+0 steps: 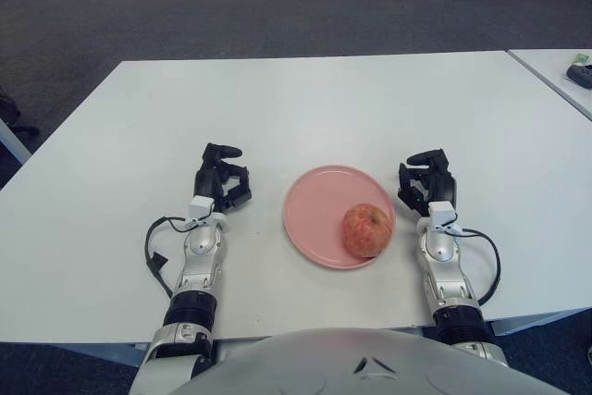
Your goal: Put the apple into the plate.
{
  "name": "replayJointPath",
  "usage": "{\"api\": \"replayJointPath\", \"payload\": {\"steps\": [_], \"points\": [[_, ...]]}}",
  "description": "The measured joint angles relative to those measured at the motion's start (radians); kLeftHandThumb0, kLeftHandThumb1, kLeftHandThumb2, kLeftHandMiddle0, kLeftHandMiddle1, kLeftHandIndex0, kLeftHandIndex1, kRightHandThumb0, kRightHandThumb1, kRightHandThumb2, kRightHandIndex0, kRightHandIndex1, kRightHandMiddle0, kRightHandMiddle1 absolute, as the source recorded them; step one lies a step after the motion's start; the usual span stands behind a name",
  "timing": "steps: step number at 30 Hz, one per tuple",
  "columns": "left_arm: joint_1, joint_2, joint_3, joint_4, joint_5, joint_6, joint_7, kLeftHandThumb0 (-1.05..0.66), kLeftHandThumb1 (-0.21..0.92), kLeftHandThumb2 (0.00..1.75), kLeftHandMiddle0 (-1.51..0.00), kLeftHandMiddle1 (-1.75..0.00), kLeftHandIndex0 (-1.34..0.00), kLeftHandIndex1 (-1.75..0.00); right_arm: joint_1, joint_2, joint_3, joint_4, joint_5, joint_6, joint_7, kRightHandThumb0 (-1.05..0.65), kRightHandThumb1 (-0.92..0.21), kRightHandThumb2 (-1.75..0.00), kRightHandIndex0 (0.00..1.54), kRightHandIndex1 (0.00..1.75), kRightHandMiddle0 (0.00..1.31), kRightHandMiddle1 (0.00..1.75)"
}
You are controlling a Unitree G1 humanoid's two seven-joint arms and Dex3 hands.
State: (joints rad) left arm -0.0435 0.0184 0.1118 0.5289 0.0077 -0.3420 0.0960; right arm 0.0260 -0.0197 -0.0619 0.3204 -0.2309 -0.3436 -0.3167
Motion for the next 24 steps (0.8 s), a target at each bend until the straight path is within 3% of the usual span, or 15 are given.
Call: {"api": "replayJointPath", "payload": {"steps": [9, 20, 24], "points": [[0.006, -0.001, -0.001, -0.011, 0.002, 0.003, 0.005, -0.01, 0.49, 1.10, -0.52, -1.66, -0.27, -1.75, 0.001, -0.051, 0.030, -0.037, -0.030, 0.053, 0.047, -0.35, -0.85, -0.63, 0.59, 1.13, 0.23, 1.75], [0.017, -0.004, -0.002, -0.035, 0.006, 0.011, 0.010, -0.01, 0.46, 1.14, -0.54, -1.66, -0.30, -1.75, 0.004, -0.089, 0.054, -0.037, -0.032, 0.048, 0.065, -0.35, -0.86, -0.61, 0.59, 1.12, 0.23, 1.75], [0.021, -0.004, -0.002, -0.047, 0.007, 0.025, 0.015, -0.01, 0.50, 1.06, -0.54, -1.60, -0.28, -1.75, 0.004, -0.092, 0.055, -0.032, -0.030, 0.051, 0.071, -0.35, -0.86, -0.61, 0.57, 1.10, 0.23, 1.75]]}}
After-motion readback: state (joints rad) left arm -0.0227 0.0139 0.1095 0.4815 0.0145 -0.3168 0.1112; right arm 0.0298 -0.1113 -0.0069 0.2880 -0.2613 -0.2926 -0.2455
